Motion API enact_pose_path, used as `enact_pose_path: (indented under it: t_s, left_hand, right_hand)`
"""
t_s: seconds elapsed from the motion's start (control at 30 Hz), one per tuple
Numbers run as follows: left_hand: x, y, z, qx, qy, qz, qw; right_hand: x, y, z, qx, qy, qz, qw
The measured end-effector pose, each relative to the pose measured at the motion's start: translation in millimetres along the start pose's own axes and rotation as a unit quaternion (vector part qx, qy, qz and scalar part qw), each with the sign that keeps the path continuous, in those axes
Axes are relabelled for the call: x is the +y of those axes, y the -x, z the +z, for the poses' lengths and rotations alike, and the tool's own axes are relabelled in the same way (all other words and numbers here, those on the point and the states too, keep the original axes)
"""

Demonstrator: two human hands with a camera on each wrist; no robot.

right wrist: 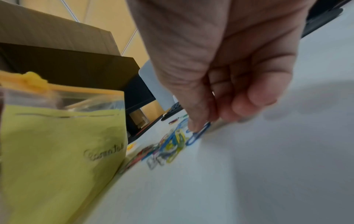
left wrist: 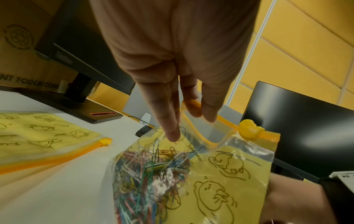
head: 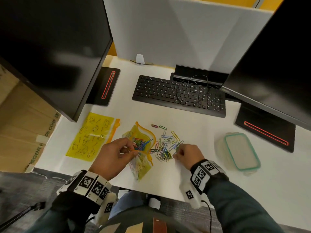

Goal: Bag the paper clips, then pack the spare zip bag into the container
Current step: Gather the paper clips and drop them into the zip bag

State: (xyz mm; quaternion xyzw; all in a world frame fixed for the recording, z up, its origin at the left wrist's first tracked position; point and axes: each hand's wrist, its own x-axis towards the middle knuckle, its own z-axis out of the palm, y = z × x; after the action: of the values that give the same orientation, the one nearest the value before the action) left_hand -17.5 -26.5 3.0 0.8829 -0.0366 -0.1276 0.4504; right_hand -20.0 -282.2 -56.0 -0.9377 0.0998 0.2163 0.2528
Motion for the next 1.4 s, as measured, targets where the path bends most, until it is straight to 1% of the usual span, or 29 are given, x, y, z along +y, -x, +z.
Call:
enact_pose_path:
  t_s: [0.07,0.1,0.17,0.23,0.4,0.53,0.67,0.77,0.87,0.93,1.0,1.07,1.13,1.2,1.3,1.33,1.37,1.4]
  left_hand:
    - [0,1,-1,0.003,-0.003,-0.002,1.0]
    - [-1,1,-2,0.006,-0.007,-0.007,1.0]
    - [-3,3,-5,0.013,-0.009,-0.019,1.0]
    - [-6,4,-6,0.017,-0.003,-0.026,1.0]
    - [-10,7,-9,0.02,0.002,-0.033,0.999]
    - [-11,6,-11,0.021,-0.008,-0.032,0.999]
    - [-9,6,-9,0.015,-0.003,-0.022,1.0]
    - [-10,5,-8,0.006,-0.012,-0.015,1.0]
    - [-9,4,-7,0.004,-0.01,-0.008,1.0]
    - [-8,2,-5,0.001,-0.011,0.0,1.0]
    - [-7,1,-3,-0.005,-0.019,0.005,1.0]
    - [-5,0,-1,-0.004,-0.018,0.008,1.0]
    - [-4,-1,-1,-0.001,-0.016,0.016,1.0]
    - [-4,-1,-1,0.001,-0.014,0.02,1.0]
    - [-8,0,-4,0.008,-0.011,0.017,1.0]
    - [-9,1,-5,0.011,-0.006,0.013,1.0]
    - [-10,3,-6,0.014,-0.003,0.01,1.0]
    - [-11,4,-7,0.016,-0.001,0.007,1.0]
  right_hand:
    - [2,-3,-6,0.066,-0.035,0.003,0.997]
    - [3,-2,-8,0.076,-0.042,0.014,0.996]
    - [3,-1,-7,0.044,-0.034,0.052,0.997]
    - [-2,0,-2,0.019,-0.016,0.061,0.998]
    - [-39,-4,19,-0.01,0.033,-0.008,0.999]
    - [-58,-6,27,0.032,0.058,-0.036,0.997]
    - [-53,-8,22,0.036,0.077,-0.057,0.995]
    - [-42,-9,13,0.052,0.042,-0.043,0.997]
    - [-38,-7,-4,0.097,-0.042,-0.022,0.994]
    - [-49,-1,-20,0.116,-0.115,-0.036,0.986]
    - [-69,5,-33,0.1,-0.174,-0.077,0.977]
    - [-91,10,-40,0.06,-0.162,-0.123,0.977]
    - [-107,10,-38,0.016,-0.138,-0.135,0.981]
    - [-112,5,-36,0.003,-0.142,-0.131,0.981]
    - [-94,-11,-35,0.054,-0.172,-0.087,0.98]
    - [-83,-20,-33,0.066,-0.15,-0.063,0.984]
    - [-72,-29,-29,0.064,-0.105,-0.037,0.992]
    - [-62,-37,-24,0.047,-0.047,-0.018,0.998]
